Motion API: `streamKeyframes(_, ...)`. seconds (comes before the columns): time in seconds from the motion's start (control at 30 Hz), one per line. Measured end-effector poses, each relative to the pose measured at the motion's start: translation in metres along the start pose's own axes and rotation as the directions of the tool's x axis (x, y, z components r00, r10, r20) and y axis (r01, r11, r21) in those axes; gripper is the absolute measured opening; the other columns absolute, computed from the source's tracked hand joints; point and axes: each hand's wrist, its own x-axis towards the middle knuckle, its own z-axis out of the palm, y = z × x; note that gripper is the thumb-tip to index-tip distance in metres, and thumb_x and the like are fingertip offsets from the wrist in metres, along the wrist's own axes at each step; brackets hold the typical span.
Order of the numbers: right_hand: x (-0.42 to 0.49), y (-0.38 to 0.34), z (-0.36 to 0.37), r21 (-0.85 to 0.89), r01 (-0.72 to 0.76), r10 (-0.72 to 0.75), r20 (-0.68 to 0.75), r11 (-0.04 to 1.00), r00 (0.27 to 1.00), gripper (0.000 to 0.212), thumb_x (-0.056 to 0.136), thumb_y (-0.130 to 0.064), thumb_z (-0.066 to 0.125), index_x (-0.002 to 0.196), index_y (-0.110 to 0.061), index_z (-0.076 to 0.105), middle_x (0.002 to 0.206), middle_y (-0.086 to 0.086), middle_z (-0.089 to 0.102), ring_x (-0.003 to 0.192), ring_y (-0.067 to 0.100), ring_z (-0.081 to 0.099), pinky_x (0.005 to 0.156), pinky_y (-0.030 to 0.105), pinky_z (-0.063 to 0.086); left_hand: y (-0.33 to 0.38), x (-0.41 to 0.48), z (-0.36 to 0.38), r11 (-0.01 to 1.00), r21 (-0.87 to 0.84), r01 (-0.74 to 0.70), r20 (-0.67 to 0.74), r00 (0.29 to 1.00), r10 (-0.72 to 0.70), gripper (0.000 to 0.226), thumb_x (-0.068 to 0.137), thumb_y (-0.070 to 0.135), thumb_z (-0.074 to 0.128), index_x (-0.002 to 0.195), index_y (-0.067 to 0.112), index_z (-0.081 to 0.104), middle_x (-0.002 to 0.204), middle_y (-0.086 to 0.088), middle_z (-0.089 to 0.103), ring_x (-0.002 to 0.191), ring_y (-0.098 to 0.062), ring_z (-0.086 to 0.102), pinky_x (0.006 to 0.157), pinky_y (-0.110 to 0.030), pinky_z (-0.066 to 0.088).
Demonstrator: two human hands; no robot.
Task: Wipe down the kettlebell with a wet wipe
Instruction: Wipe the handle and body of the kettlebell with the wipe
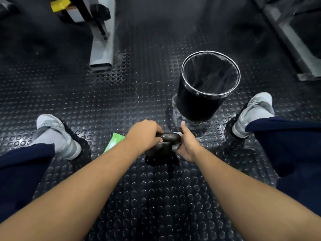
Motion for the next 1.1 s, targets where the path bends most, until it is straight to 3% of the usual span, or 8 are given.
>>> streamKeyframes(0.13, 0.001, -0.009, 0.004, -0.146, 0.013, -0.01, 0.018, 0.989, 1.0, 0.103, 0.084, -0.09, 0.04, 0.137, -0.005, 0.061, 0.124, 0.013, 0.074, 0.113, 0.028, 0.072, 0.108, 0.048, 0.051, 0.001, 0.001, 0.001, 1.0, 0.004, -0.014, -0.013, 1.0, 0.014, 0.036, 0.089, 0.041, 0.074, 0.125, 0.038, 0.07, 0.122, 0.009, 0.071, 0.112, -0.018, 0.065, 0.093, -0.034, 0.054)
streamKeyframes(0.27, -0.001, -0.027, 0.005, -0.387, -0.006, 0.012, 0.012, 0.922, 1.0, 0.085, 0.09, -0.085, 0.035, 0.129, -0.013, 0.056, 0.099, 0.007, 0.074, 0.085, 0.021, 0.073, 0.079, 0.039, 0.056, 0.0, 0.002, -0.001, 1.0, -0.016, -0.005, -0.003, 1.0, 0.005, 0.034, 0.087, 0.041, 0.076, 0.121, 0.037, 0.073, 0.115, 0.009, 0.073, 0.107, -0.017, 0.066, 0.09, -0.035, 0.055)
streamKeyframes(0.47, -0.01, -0.059, 0.019, -0.635, -0.062, 0.055, -0.031, 0.77, 0.998, 0.086, 0.092, -0.08, 0.043, 0.155, -0.021, 0.039, 0.152, 0.019, 0.049, 0.134, 0.038, 0.056, 0.113, 0.05, 0.045, -0.003, 0.001, 0.001, 0.999, -0.032, -0.002, -0.01, 1.0, 0.001, 0.037, 0.087, 0.043, 0.076, 0.123, 0.037, 0.072, 0.116, 0.009, 0.072, 0.105, -0.017, 0.067, 0.088, -0.036, 0.056)
streamKeyframes(0.57, -0.012, -0.053, 0.028, -0.729, -0.039, -0.054, -0.104, 0.683, 0.993, 0.089, 0.09, -0.085, 0.035, 0.147, -0.018, 0.048, 0.14, 0.012, 0.058, 0.118, 0.03, 0.061, 0.111, 0.052, 0.047, -0.002, 0.001, 0.002, 0.999, -0.035, -0.004, -0.004, 1.0, 0.004, 0.035, 0.087, 0.042, 0.077, 0.121, 0.037, 0.073, 0.114, 0.009, 0.074, 0.103, -0.017, 0.068, 0.088, -0.039, 0.058)
streamKeyframes(0.7, 0.004, -0.016, 0.013, -0.525, 0.022, -0.069, -0.07, 0.851, 0.995, 0.104, 0.081, -0.093, 0.038, 0.154, -0.02, 0.046, 0.153, 0.011, 0.053, 0.14, 0.033, 0.051, 0.111, 0.047, 0.04, -0.001, 0.002, 0.002, 0.999, -0.045, 0.0, -0.001, 1.0, 0.0, 0.036, 0.088, 0.038, 0.077, 0.123, 0.035, 0.072, 0.114, 0.008, 0.075, 0.105, -0.017, 0.069, 0.091, -0.04, 0.058)
streamKeyframes(0.87, 0.012, 0.009, -0.007, -0.057, 0.065, -0.063, 0.033, 0.996, 0.997, 0.093, 0.093, -0.083, 0.029, 0.143, -0.009, 0.056, 0.125, 0.01, 0.074, 0.116, 0.021, 0.072, 0.116, 0.043, 0.039, 0.001, 0.001, 0.004, 0.999, -0.038, 0.01, -0.004, 1.0, -0.01, 0.039, 0.088, 0.037, 0.077, 0.127, 0.033, 0.071, 0.122, 0.006, 0.073, 0.111, -0.019, 0.067, 0.096, -0.042, 0.056)
streamKeyframes(1.03, 0.004, -0.028, 0.0, -0.323, -0.019, 0.021, 0.001, 0.946, 1.0, 0.08, 0.094, -0.079, 0.04, 0.155, -0.027, 0.039, 0.149, 0.007, 0.055, 0.118, 0.03, 0.068, 0.084, 0.044, 0.056, 0.002, 0.0, 0.004, 0.999, -0.036, 0.013, -0.017, 1.0, -0.014, 0.039, 0.089, 0.036, 0.077, 0.127, 0.033, 0.071, 0.123, 0.006, 0.072, 0.111, -0.02, 0.067, 0.095, -0.041, 0.056)
streamKeyframes(1.1, 0.0, -0.048, 0.001, -0.484, -0.045, 0.061, 0.018, 0.874, 0.998, 0.087, 0.091, -0.079, 0.045, 0.159, -0.028, 0.032, 0.156, 0.011, 0.047, 0.124, 0.037, 0.063, 0.097, 0.05, 0.055, 0.002, 0.001, 0.003, 0.999, -0.032, 0.019, -0.009, 1.0, -0.019, 0.037, 0.089, 0.036, 0.077, 0.125, 0.032, 0.072, 0.118, 0.005, 0.074, 0.107, -0.02, 0.068, 0.093, -0.04, 0.057)
